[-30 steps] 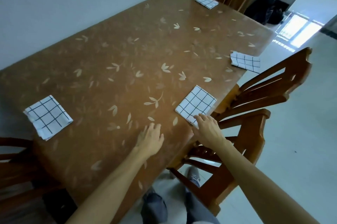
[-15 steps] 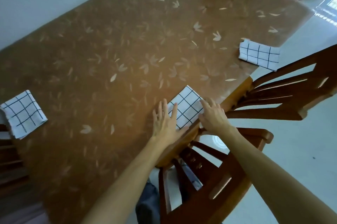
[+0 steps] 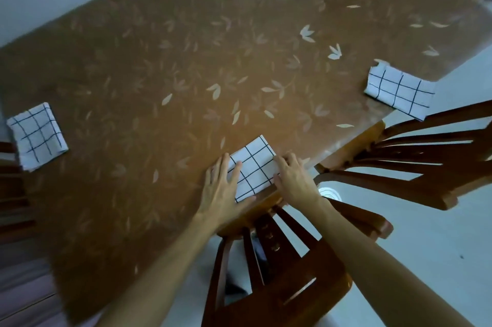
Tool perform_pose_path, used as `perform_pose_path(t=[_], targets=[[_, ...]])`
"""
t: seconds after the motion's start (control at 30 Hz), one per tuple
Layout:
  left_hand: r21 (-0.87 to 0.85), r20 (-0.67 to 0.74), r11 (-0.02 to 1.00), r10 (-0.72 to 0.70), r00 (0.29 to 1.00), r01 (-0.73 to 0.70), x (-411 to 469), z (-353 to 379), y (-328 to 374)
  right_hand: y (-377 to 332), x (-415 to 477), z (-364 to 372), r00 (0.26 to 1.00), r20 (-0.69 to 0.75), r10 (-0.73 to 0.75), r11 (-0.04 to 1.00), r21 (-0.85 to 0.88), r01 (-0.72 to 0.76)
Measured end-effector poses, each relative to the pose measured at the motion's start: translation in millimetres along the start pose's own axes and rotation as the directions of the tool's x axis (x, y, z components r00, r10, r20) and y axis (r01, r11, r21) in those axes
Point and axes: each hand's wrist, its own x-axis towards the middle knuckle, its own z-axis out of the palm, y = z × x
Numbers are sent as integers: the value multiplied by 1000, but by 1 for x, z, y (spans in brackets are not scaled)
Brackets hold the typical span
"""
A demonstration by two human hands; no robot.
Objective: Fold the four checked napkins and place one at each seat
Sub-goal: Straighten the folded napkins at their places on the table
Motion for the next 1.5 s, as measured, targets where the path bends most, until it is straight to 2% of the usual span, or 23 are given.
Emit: perform_pose_path(t=[0.2,0.43,0.6,0.8,0.93,1.17,1.5], targets=[[33,28,999,-5,1000,4,-24,3,-18,-16,-4,6,997,72,-33,997,-64,37],[15,37,997,-74,997,74,-42,-17,-8,-20,-18,-7,997,46,-58,996,-72,61],[-52,-4,993,-111,994,110,-63,-51,7,-26,-46,-36,992,-7,-123,986,-109,122],[-94,-124,992,-90,988,79,-104,-87,42,-23,-96,-72,984,-66,-165,969,-196,149],[-108,-147,991,-93,985,77,-130,-103,69,-13,-136,-90,981,-115,-154,970,-206,128],[-33,-133,999,1,991,-5,-144,-120,128,27,-203,-123,970,-211,-121,975,-208,76],[107,-122,983,160,980,-147,-92,-157,241,124,-243,-188,940,-337,58,988,-115,-102]])
